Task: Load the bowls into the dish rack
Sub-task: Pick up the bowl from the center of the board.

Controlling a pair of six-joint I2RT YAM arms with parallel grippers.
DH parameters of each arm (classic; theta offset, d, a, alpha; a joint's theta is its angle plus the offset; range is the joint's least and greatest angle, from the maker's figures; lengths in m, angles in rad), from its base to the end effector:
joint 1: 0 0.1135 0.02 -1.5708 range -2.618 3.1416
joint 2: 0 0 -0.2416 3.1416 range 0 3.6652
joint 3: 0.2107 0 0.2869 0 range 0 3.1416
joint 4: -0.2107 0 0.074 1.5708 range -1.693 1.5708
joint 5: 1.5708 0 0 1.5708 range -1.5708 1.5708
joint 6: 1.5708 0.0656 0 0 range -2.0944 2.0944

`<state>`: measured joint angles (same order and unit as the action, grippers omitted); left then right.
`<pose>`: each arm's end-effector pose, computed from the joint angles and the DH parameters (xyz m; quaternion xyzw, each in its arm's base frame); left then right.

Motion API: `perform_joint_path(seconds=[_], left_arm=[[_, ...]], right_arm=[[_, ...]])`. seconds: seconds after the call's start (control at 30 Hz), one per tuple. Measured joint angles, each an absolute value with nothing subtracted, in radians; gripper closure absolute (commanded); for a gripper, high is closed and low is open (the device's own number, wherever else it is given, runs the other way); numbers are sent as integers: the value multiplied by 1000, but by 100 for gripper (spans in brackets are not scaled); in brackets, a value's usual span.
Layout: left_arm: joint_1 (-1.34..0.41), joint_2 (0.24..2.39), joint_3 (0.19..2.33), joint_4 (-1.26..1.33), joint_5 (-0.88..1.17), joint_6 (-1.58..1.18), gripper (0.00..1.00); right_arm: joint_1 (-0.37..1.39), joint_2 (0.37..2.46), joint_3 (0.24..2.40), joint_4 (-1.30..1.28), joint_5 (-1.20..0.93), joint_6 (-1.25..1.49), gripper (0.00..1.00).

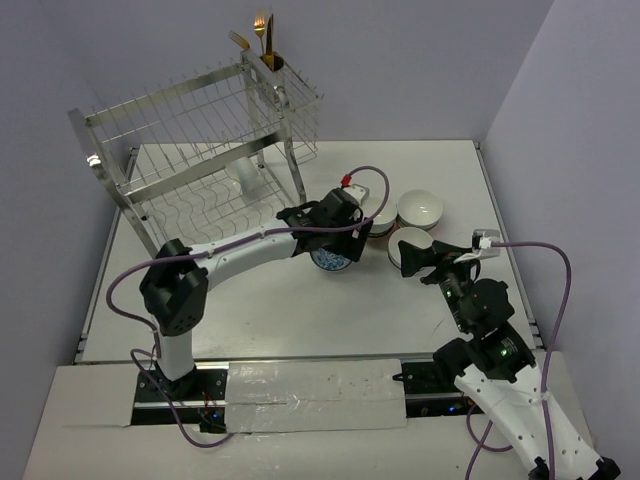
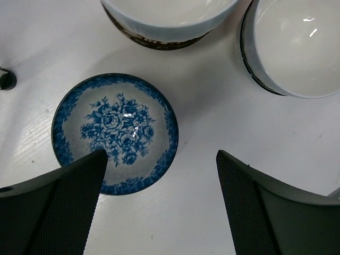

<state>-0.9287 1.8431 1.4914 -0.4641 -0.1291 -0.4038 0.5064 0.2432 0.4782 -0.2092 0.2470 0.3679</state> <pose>0.2848 -0.3668 0.2046 0.2177 0.9021 -0.1802 0.3262 0.1669 0.0742 0.2989 0.0401 0.6971 0.2230 0.6803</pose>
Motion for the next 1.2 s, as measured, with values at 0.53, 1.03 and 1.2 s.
perform_joint_path(seconds=[0.53,1.03,1.2], left_arm=[[-997,2076,1703,-656,-138,-356,40],[-1001,2170,1797,-725,-183,-351,60],[-1002,2178,1806,-738,-183,-348,65]], right_arm=[[506,184,479,-264,356,408,0],[506,171,479,-264,368,411,0],[506,166,479,-264,372,411,0]])
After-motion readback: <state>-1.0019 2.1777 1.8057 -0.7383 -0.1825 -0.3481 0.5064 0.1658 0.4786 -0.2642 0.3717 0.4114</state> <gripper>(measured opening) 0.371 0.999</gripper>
